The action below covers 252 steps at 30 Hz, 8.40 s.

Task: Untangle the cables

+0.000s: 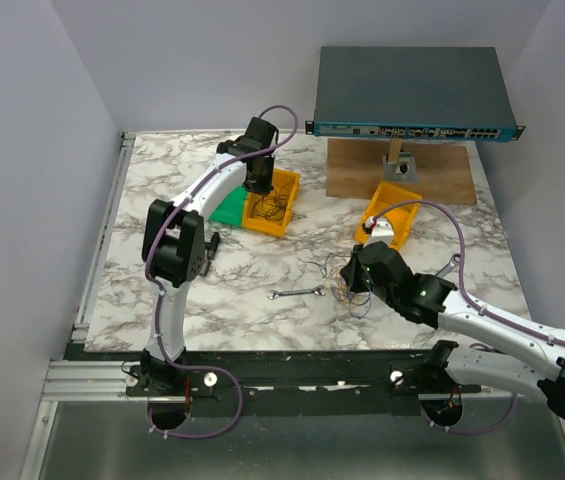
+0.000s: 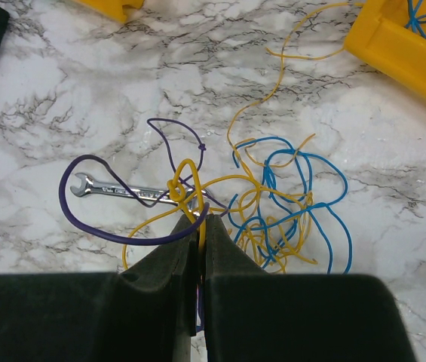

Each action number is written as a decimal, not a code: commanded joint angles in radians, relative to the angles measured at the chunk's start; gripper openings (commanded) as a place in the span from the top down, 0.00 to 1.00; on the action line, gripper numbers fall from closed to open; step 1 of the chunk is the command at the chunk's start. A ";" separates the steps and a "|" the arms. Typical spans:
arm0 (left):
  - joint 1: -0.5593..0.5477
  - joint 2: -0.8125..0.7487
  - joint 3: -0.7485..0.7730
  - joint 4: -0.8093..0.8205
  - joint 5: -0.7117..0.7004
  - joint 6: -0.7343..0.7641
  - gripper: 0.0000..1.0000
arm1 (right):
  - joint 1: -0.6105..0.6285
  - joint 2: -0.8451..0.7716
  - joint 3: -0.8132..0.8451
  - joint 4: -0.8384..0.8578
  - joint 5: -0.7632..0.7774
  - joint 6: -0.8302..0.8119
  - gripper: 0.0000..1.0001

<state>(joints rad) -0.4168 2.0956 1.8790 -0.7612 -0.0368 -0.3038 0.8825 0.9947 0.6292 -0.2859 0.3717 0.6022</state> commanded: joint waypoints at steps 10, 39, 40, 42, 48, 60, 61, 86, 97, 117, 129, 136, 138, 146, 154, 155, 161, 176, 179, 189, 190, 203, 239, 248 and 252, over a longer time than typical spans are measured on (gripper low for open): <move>0.012 0.335 0.393 -0.246 0.131 0.036 1.00 | 0.001 0.017 0.036 -0.005 0.009 0.002 0.99; -0.065 -0.013 -0.110 -0.069 0.060 -0.008 0.69 | -0.001 0.031 0.035 0.016 -0.023 0.008 0.99; -0.064 -0.030 -0.100 -0.064 0.055 -0.007 0.65 | 0.000 0.036 0.037 0.016 -0.029 0.004 0.99; -0.064 -0.057 -0.065 -0.068 0.051 -0.004 0.56 | 0.000 0.048 0.044 0.015 -0.045 -0.005 0.99; -0.067 -0.218 -0.109 -0.010 0.066 -0.009 0.38 | 0.000 0.109 0.083 0.061 -0.207 -0.094 0.98; -0.115 -0.872 -0.870 0.363 0.135 -0.135 0.18 | -0.001 0.247 0.185 0.010 -0.316 -0.121 0.20; -0.125 -0.905 -0.925 0.382 0.150 -0.141 0.18 | 0.000 0.220 0.167 -0.011 -0.297 -0.103 0.21; -0.398 -0.675 -1.040 0.721 0.281 -0.133 0.26 | -0.203 0.082 -0.087 -0.078 -0.144 0.206 0.45; -0.401 -0.570 -0.851 0.624 0.242 -0.132 0.29 | -0.204 0.093 -0.107 -0.051 -0.136 0.227 0.46; -0.424 0.008 -0.215 0.311 0.105 -0.037 0.39 | -0.205 -0.295 0.055 -0.274 0.090 0.243 0.40; -0.432 0.137 -0.055 0.158 0.109 -0.031 0.63 | -0.205 -0.349 0.033 -0.282 0.083 0.253 0.41; -0.433 0.109 -0.081 0.186 0.097 -0.019 1.00 | -0.205 -0.370 0.023 -0.286 0.079 0.245 0.41; -0.433 0.082 -0.108 0.212 0.086 -0.012 1.00 | -0.205 -0.370 0.022 -0.285 0.073 0.244 0.41; -0.432 -0.181 -0.335 0.324 0.064 -0.023 1.00 | -0.205 -0.283 -0.012 -0.234 -0.043 0.195 0.41; -0.408 -0.529 -0.525 0.334 0.093 0.001 1.00 | -0.205 -0.163 -0.076 0.010 -0.296 0.056 0.38; -0.400 -0.573 -0.536 0.326 0.101 -0.003 1.00 | -0.205 -0.153 -0.092 0.067 -0.319 0.035 0.37; -0.371 -0.781 -0.553 0.266 0.154 -0.009 1.00 | -0.204 0.003 -0.095 0.348 -0.524 -0.082 0.23; -0.343 -0.971 -0.522 0.184 0.242 -0.049 1.00 | -0.155 0.327 0.002 0.694 -0.570 -0.185 0.46; -0.326 -0.998 -0.535 0.190 0.259 -0.065 1.00 | -0.138 0.338 0.023 0.712 -0.574 -0.178 0.57; -0.191 -1.084 -0.671 0.258 0.352 -0.126 1.00 | -0.136 0.086 0.299 0.353 -0.523 -0.149 0.99; -0.190 -1.092 -0.695 0.283 0.363 -0.129 1.00 | -0.136 0.068 0.348 0.312 -0.532 -0.143 0.99; -0.191 -1.200 -0.973 0.695 0.555 -0.199 1.00 | -0.136 0.053 0.463 0.101 -0.567 -0.004 0.99; -0.281 -0.914 -0.876 0.854 0.565 -0.154 1.00 | -0.136 -0.003 0.368 0.061 -0.496 -0.011 0.32; -0.235 -0.946 -0.873 0.871 0.665 -0.193 1.00 | -0.136 -0.249 0.028 0.168 -0.466 -0.141 0.11; -0.234 -0.941 -0.833 0.840 0.693 -0.194 1.00 | -0.136 -0.275 -0.111 0.350 -0.602 -0.197 0.04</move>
<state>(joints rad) -0.6537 1.1759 0.9871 0.0715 0.5816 -0.4862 0.7410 0.7292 0.6170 -0.1146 -0.1116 0.4919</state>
